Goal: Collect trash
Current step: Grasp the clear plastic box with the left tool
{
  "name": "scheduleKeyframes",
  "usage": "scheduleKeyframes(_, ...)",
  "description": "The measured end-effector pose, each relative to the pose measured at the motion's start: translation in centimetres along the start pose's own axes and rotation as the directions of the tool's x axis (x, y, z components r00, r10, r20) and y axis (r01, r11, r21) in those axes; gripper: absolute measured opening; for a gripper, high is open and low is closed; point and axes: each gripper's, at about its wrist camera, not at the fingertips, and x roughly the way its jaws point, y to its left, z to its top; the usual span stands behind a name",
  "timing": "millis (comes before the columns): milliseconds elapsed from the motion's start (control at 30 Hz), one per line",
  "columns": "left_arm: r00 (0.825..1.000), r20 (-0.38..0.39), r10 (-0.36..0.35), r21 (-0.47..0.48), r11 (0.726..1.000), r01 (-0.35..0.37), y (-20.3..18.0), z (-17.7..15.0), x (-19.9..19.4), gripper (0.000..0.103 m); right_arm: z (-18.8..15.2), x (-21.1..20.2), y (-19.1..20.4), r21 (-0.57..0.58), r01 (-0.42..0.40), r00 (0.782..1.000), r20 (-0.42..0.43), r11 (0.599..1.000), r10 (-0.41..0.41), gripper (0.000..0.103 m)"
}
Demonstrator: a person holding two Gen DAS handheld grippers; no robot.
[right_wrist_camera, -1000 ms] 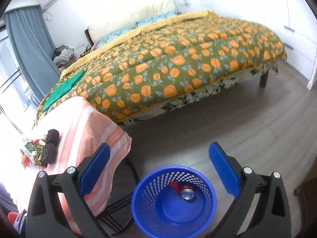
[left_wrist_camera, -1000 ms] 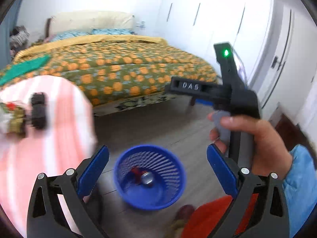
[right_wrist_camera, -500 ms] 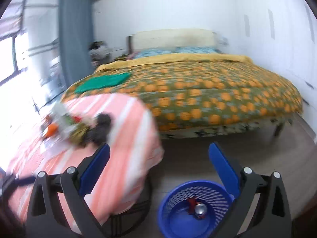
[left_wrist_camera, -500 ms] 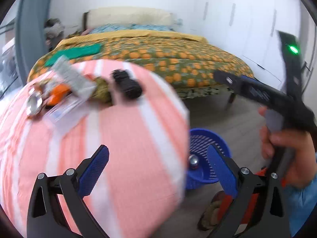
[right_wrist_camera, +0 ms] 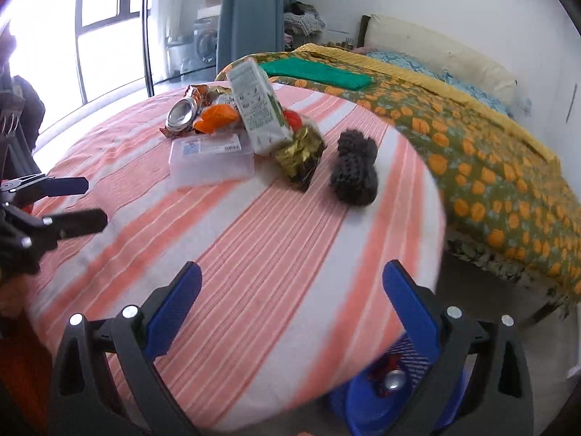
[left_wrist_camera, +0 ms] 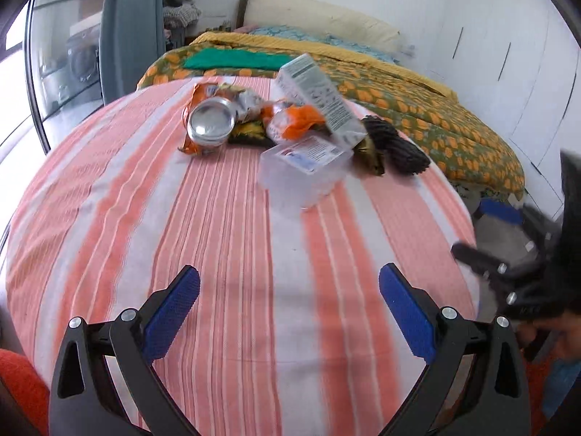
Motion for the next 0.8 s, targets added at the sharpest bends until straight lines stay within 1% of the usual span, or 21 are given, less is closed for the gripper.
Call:
scheduleKeyframes(33, 1.000, -0.010, 0.004, 0.008, 1.000, -0.004, 0.0, 0.2, 0.5, 0.098, -0.2, 0.4, 0.3, -0.002, -0.012, 1.000, -0.023, 1.000, 0.012, 0.097)
scheduleKeyframes(67, 1.000, -0.017, 0.004, 0.023, 1.000, -0.004, -0.2, 0.6, 0.9, 0.098, -0.2, 0.6, 1.1, -0.033, -0.040, 0.999, -0.032, 0.999, 0.039, 0.097)
scheduleKeyframes(100, 1.000, -0.017, -0.004, 0.048, 0.999, 0.004, -0.4, 1.2, 1.3, 0.098, -0.2, 0.4, 1.5, -0.068, -0.043, 0.999, -0.024, 0.997, 0.042, 0.097)
scheduleKeyframes(133, 1.000, -0.012, -0.008, 0.070, 0.997, 0.009, -0.7, 1.7, 1.6, 0.098, -0.1, -0.1, 2.3, -0.126, -0.019, 1.000, -0.003, 0.992, 0.018, 0.097)
scheduleKeyframes(167, 1.000, -0.005, -0.008, 0.104, 0.994, 0.009, -1.0, 2.4, 2.1, 0.098, 0.0, -0.3, 2.9, -0.157, -0.004, 1.000, 0.011, 0.988, 0.006, 0.097)
scheduleKeyframes(200, 1.000, -0.003, -0.006, 0.137, 0.991, 0.006, -1.1, 3.2, 2.8, 0.098, 0.1, -0.7, 3.3, -0.170, -0.006, 1.000, 0.024, 0.985, 0.010, 0.097)
scheduleKeyframes(267, 1.000, -0.017, 0.013, 0.199, 0.980, -0.009, -1.2, 5.2, 4.6, 0.098, 0.0, -0.6, 3.2, -0.141, -0.028, 0.999, 0.016, 0.990, 0.030, 0.097)
scheduleKeyframes(300, 1.000, -0.028, 0.012, 0.215, 0.977, -0.006, -1.3, 5.9, 5.2, 0.098, -0.1, -0.5, 2.8, -0.116, -0.041, 0.999, 0.008, 0.992, 0.042, 0.097)
scheduleKeyframes(400, 0.997, -0.072, -0.005, 0.286, 0.958, 0.026, -1.7, 8.2, 7.6, 0.098, -0.4, 0.3, 1.4, -0.050, -0.049, 0.998, -0.034, 0.998, 0.048, 0.097)
scheduleKeyframes(433, 0.995, -0.095, -0.006, 0.331, 0.943, 0.038, -2.1, 8.7, 8.6, 0.098, -0.6, 0.4, 0.9, -0.034, -0.041, 0.998, -0.038, 0.999, 0.040, 0.097)
scheduleKeyframes(500, 0.994, -0.112, 0.002, 0.386, 0.922, 0.041, -2.7, 9.1, 9.6, 0.098, -0.8, 0.5, 0.1, -0.007, -0.028, 0.999, -0.042, 1.000, 0.028, 0.097)
scheduleKeyframes(533, 0.993, -0.113, 0.019, 0.422, 0.906, 0.031, -3.2, 9.2, 10.2, 0.098, -1.0, 0.1, 0.0, 0.005, -0.028, 0.999, -0.041, 1.000, 0.028, 0.097)
scheduleKeyframes(567, 0.994, -0.109, 0.031, 0.442, 0.897, 0.020, -3.5, 9.3, 10.5, 0.098, -1.1, -0.1, -0.3, 0.017, -0.028, 0.999, -0.039, 0.999, 0.029, 0.097)
scheduleKeyframes(633, 0.994, -0.099, 0.054, 0.467, 0.884, -0.001, -3.8, 9.2, 11.0, 0.098, -1.4, -0.4, -0.8, 0.042, -0.028, 0.999, -0.034, 0.999, 0.030, 0.097)
scheduleKeyframes(667, 0.993, -0.100, 0.058, 0.466, 0.885, -0.004, -3.8, 9.3, 11.2, 0.097, -1.4, -0.5, -1.0, 0.053, -0.028, 0.999, -0.032, 0.998, 0.030, 0.097)
scheduleKeyframes(700, 0.993, -0.105, 0.053, 0.459, 0.889, 0.001, -3.8, 9.4, 11.3, 0.092, -1.3, -0.5, -1.2, 0.061, -0.028, 0.999, -0.029, 0.998, 0.029, 0.097)
scheduleKeyframes(733, 0.992, -0.122, 0.041, 0.441, 0.897, 0.017, -3.6, 9.5, 11.5, 0.081, -1.3, -0.7, -1.3, 0.065, -0.027, 0.999, -0.028, 0.998, 0.029, 0.097)
scheduleKeyframes(767, 0.990, -0.134, 0.035, 0.430, 0.903, 0.026, -3.5, 9.5, 11.6, 0.074, -1.3, -0.7, -1.5, 0.070, -0.026, 0.999, -0.027, 0.997, 0.028, 0.097)
scheduleKeyframes(800, 0.991, -0.134, 0.030, 0.414, 0.910, 0.029, -3.3, 9.4, 11.5, 0.073, -1.2, -0.7, -1.6, 0.074, -0.025, 0.999, -0.026, 0.997, 0.027, 0.097)
